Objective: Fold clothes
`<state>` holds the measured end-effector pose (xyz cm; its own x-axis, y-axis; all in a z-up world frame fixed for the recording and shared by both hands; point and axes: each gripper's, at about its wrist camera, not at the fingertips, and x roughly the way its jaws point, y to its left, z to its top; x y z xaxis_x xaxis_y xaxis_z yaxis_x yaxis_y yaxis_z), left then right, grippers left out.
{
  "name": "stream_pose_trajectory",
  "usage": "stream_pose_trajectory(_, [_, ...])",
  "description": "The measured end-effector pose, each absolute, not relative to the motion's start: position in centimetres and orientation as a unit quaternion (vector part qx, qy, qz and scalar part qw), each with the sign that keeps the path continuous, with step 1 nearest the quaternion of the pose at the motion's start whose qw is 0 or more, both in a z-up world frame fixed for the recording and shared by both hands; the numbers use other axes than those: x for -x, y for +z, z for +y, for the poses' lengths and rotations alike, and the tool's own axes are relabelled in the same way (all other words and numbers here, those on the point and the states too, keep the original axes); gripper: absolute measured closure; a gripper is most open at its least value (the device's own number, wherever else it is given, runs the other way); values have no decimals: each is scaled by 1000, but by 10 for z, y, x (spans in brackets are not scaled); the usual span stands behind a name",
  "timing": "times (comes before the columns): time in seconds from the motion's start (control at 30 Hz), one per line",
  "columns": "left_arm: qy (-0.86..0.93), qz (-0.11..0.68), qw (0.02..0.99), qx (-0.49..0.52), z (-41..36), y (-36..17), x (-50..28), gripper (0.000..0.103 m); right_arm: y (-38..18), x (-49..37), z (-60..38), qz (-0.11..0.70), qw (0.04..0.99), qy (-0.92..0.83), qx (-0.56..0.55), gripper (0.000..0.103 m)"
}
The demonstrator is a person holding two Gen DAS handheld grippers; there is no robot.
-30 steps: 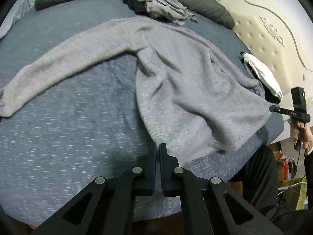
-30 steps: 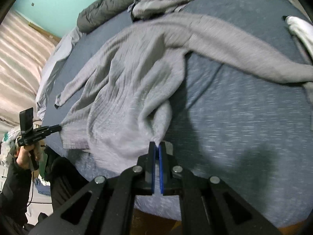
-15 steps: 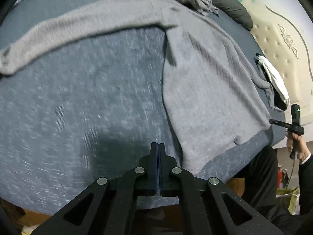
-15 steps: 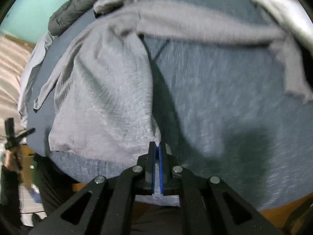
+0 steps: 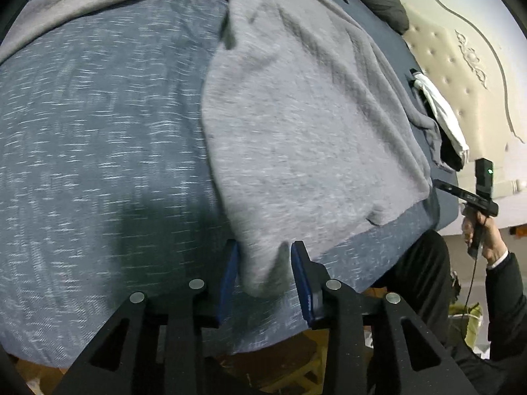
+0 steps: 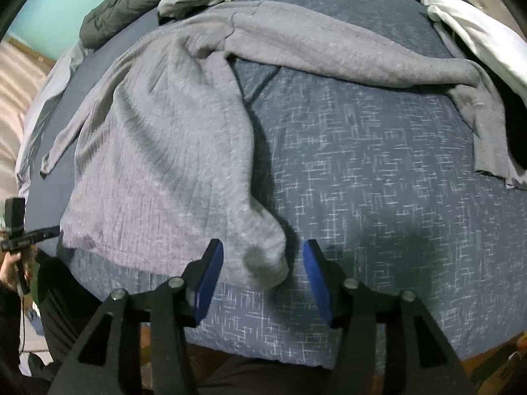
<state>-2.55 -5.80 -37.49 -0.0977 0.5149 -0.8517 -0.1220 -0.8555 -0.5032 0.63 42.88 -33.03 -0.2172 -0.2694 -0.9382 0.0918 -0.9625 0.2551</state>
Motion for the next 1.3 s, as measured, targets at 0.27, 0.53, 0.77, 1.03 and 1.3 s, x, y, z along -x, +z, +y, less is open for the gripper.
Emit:
stream_pose_trajectory(0.27, [730,-120,219,636,-46,-375,24,100,-354,-6,421,-63,125,-761,-633,74])
stream_pose_trajectory(0.53, [760,-106,224,601,-63,-323,14,100,-332,-20,414,-52,154,-759,-630,98])
stream_pose_trajectory(0.77, [764,-98,217,599,-94,-310,-2,100,-308,-35,410,-46,180,-754,-630,98])
stream_pose_trajectory(1.03, [746,-105,192,629,-110,-350,-8,100,-350,-53,392,-35,187,-709,-679,98])
stream_pose_trajectory(1.3, [745,-94,193,632,-103,-356,-4,100,-337,-36,405,-66,173,-739,-647,70])
